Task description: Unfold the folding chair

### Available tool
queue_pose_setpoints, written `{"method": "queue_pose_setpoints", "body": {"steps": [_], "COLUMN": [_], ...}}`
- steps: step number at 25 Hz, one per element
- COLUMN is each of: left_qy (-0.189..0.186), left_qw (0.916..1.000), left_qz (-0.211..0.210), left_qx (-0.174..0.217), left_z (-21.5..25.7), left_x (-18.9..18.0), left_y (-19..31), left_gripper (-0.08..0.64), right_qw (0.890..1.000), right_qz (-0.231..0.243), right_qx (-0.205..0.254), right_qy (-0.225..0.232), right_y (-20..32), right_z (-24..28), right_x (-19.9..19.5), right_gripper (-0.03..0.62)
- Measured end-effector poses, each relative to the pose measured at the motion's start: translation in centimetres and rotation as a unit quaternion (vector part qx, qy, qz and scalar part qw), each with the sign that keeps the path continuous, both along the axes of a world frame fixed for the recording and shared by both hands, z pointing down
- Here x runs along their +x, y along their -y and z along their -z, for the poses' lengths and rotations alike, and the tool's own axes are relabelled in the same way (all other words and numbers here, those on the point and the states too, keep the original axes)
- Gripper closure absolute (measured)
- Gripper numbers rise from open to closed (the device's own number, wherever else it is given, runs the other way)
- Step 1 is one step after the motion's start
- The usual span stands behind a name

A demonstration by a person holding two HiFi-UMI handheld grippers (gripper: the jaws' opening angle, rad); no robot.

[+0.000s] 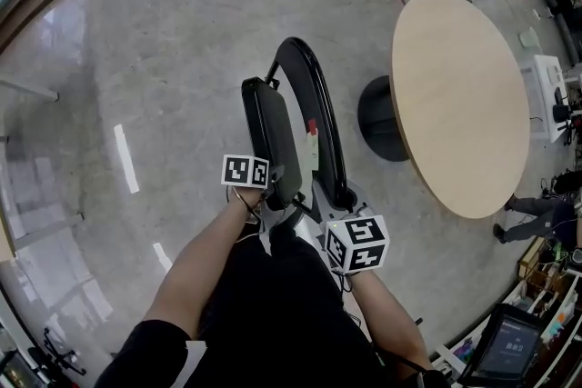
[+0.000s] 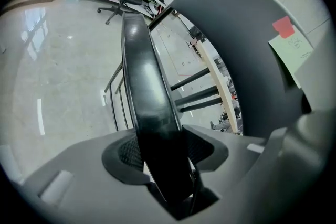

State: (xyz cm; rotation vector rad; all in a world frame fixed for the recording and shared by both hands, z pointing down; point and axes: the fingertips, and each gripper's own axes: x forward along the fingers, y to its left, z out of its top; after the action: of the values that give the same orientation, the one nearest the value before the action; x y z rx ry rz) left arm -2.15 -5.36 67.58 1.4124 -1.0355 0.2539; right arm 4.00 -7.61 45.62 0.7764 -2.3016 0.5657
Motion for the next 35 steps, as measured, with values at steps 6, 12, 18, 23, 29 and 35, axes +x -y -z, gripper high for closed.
{"method": "queue_pose_setpoints", "body": {"steps": [6, 12, 18, 23, 29, 35], "left_qy": [-0.012, -0.04, -0.048, -0.047, -0.052, -0.056], "left_qw": [0.9999, 0.9989, 0.9981, 0.9974, 0.9966, 0.9957], "left_qz": [0.008, 0.022, 0.032, 0.042, 0.05, 0.058], "left_qx": [0.002, -0.013, -0.022, -0.035, -0.041, -0.046], "left_z": [-1.7, -3.1, -5.5, -5.7, -7.9, -8.8], "left_x": [-0.6, -3.0, -4.3, -5.5, -6.4, -7.3], "left_y": [0.1, -2.2, -3.4, -4.8, -5.0, -5.7], "left_gripper": [0.353, 0.35, 0.345, 0.339, 0.336, 0.333], "right_qw": [1.0, 0.999, 0.998, 0.997, 0.996, 0.995], "right_qz": [-0.001, 0.002, -0.015, -0.032, -0.044, -0.052], "right_qx": [-0.017, -0.032, -0.041, -0.043, -0.043, -0.043], "right_qy": [0.016, 0.037, 0.04, 0.053, 0.067, 0.07], "right_y": [2.9, 4.6, 5.9, 6.6, 7.9, 8.6], "right_z": [-1.4, -2.1, -4.2, -4.2, -6.2, -7.0], "right_x": [3.0, 5.3, 6.8, 8.3, 9.1, 9.9], "right_gripper": [0.492, 0.496, 0.509, 0.518, 0.523, 0.526]}}
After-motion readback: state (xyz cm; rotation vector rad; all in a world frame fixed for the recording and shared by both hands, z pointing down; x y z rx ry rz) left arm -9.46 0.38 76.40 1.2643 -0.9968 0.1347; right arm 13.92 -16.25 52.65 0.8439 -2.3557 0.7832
